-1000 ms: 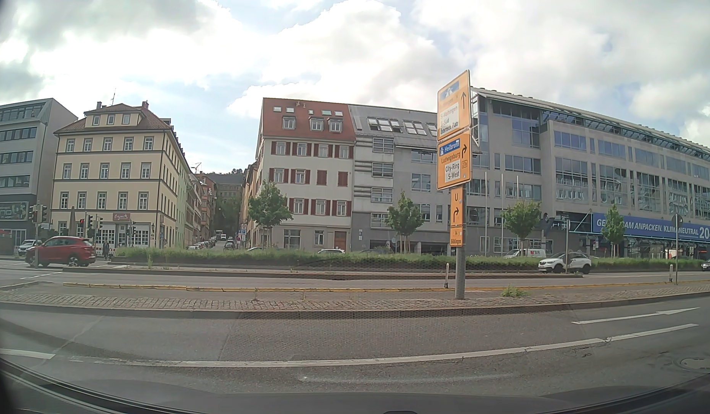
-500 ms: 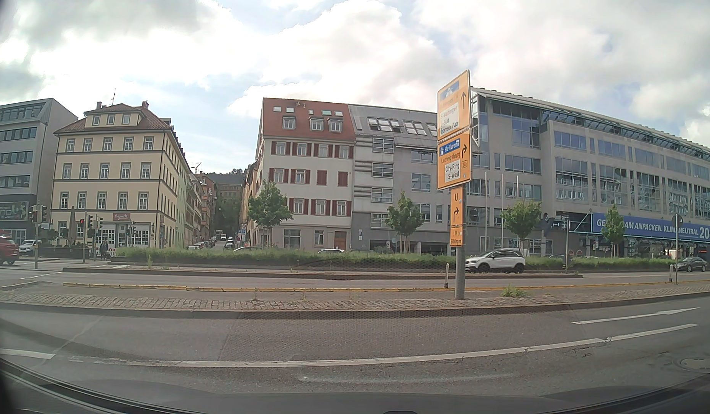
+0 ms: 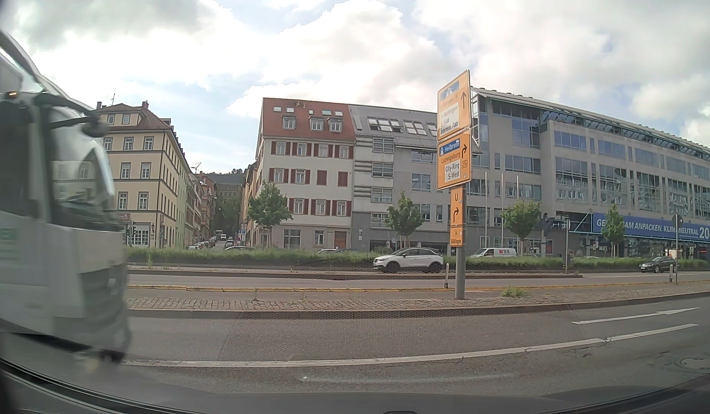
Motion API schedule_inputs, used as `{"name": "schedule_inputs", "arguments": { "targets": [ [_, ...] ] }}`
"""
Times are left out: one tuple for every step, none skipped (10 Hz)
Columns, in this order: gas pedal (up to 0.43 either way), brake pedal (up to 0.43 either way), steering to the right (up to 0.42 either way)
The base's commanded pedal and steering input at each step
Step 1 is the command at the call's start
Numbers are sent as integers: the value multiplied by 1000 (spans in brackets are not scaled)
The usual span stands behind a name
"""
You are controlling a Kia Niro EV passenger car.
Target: Follow the waypoints while adhering to traffic rules and regulations
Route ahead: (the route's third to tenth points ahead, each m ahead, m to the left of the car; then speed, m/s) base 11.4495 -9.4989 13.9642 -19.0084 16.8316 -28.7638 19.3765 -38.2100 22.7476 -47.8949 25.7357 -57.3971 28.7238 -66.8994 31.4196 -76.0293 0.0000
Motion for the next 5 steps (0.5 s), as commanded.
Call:
{"name": "schedule_inputs", "arguments": {
  "targets": [
    [0, 244, 200],
    [0, 244, 200],
    [0, 244, 200],
    [0, 244, 200],
    [0, 244, 200]
  ]
}}
